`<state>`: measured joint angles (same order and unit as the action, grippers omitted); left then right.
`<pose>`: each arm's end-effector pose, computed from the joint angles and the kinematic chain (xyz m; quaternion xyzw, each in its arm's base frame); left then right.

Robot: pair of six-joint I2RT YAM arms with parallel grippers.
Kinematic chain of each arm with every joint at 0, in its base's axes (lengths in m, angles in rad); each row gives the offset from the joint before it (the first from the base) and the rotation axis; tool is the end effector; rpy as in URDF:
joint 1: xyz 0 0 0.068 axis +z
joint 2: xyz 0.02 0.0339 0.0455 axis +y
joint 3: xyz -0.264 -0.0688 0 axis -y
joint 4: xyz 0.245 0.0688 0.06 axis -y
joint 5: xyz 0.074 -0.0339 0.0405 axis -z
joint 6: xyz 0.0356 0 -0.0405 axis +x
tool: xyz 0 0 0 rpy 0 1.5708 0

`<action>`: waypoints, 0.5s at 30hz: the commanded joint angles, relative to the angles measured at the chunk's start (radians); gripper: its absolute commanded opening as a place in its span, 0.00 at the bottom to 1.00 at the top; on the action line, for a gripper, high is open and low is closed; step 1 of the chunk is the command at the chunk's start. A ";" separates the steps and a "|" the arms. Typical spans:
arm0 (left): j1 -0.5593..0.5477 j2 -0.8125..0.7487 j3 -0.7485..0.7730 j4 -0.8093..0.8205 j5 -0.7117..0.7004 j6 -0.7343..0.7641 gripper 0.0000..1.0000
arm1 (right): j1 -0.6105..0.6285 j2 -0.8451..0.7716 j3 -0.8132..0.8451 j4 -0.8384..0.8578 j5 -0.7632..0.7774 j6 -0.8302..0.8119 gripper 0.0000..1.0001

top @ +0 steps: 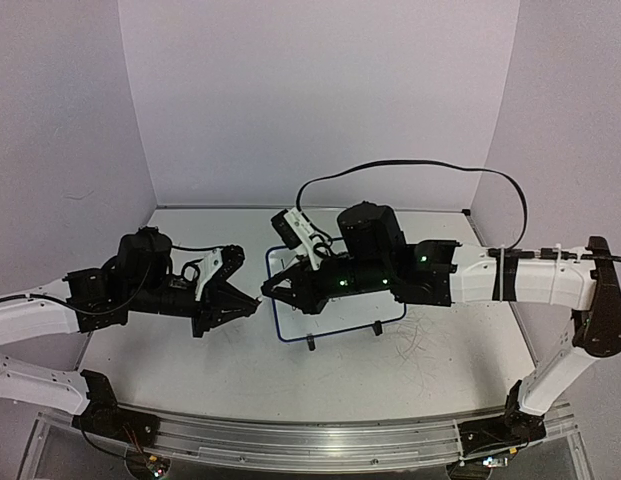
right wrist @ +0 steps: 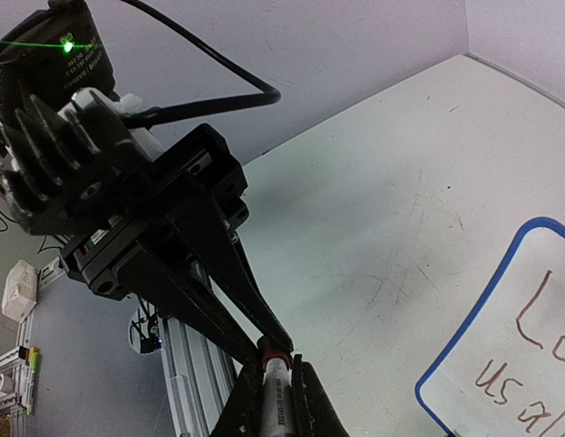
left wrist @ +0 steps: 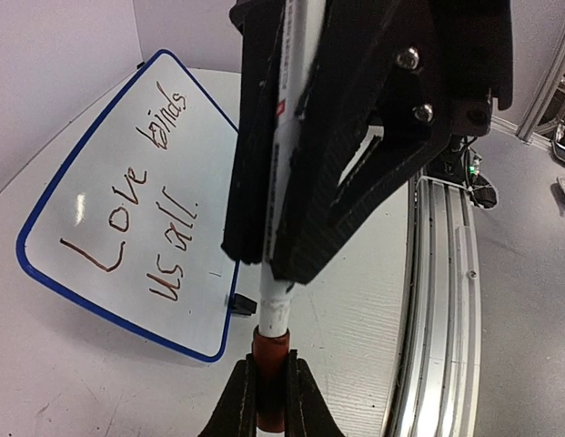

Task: Write a sentence on the whiteboard
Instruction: Insert the whiteboard marker without the cap into the pen cap.

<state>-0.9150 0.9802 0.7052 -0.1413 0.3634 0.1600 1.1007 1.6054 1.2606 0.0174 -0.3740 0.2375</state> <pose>0.1261 -0.1846 0.2806 0.5067 0.6575 -0.3386 0.4431 0.1612 0.3460 0.3165 -0.4325 0.6802 0.4735 0.3551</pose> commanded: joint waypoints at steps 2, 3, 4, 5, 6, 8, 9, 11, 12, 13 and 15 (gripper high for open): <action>-0.003 -0.012 0.098 0.022 -0.006 0.007 0.00 | 0.008 0.060 0.061 -0.016 -0.042 0.019 0.00; -0.005 -0.007 0.116 0.023 -0.015 0.005 0.00 | 0.008 0.066 0.065 -0.035 -0.050 0.030 0.00; -0.008 -0.002 0.133 0.023 -0.027 0.002 0.00 | 0.009 0.080 0.071 -0.046 -0.063 0.039 0.00; -0.013 0.004 0.143 0.023 -0.043 0.001 0.00 | 0.009 0.095 0.085 -0.061 -0.076 0.045 0.00; -0.020 0.011 0.159 0.023 -0.064 0.001 0.00 | 0.008 0.113 0.096 -0.073 -0.088 0.055 0.00; -0.043 0.025 0.192 0.022 -0.114 0.009 0.00 | 0.010 0.145 0.113 -0.084 -0.118 0.082 0.00; -0.058 0.032 0.212 0.022 -0.158 0.016 0.00 | 0.011 0.174 0.123 -0.085 -0.138 0.101 0.00; -0.089 0.042 0.237 0.023 -0.216 0.036 0.00 | 0.016 0.216 0.141 -0.092 -0.161 0.150 0.00; -0.116 0.047 0.254 0.023 -0.263 0.047 0.00 | 0.024 0.248 0.149 -0.093 -0.177 0.174 0.00; -0.144 0.051 0.268 0.027 -0.299 0.054 0.00 | 0.033 0.283 0.161 -0.091 -0.181 0.202 0.00; -0.181 0.059 0.280 0.035 -0.351 0.070 0.00 | 0.054 0.331 0.182 -0.089 -0.181 0.229 0.00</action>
<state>-0.9977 1.0370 0.8352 -0.3927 0.0917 0.1844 1.0779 1.7920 1.4101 -0.0357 -0.4625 0.3698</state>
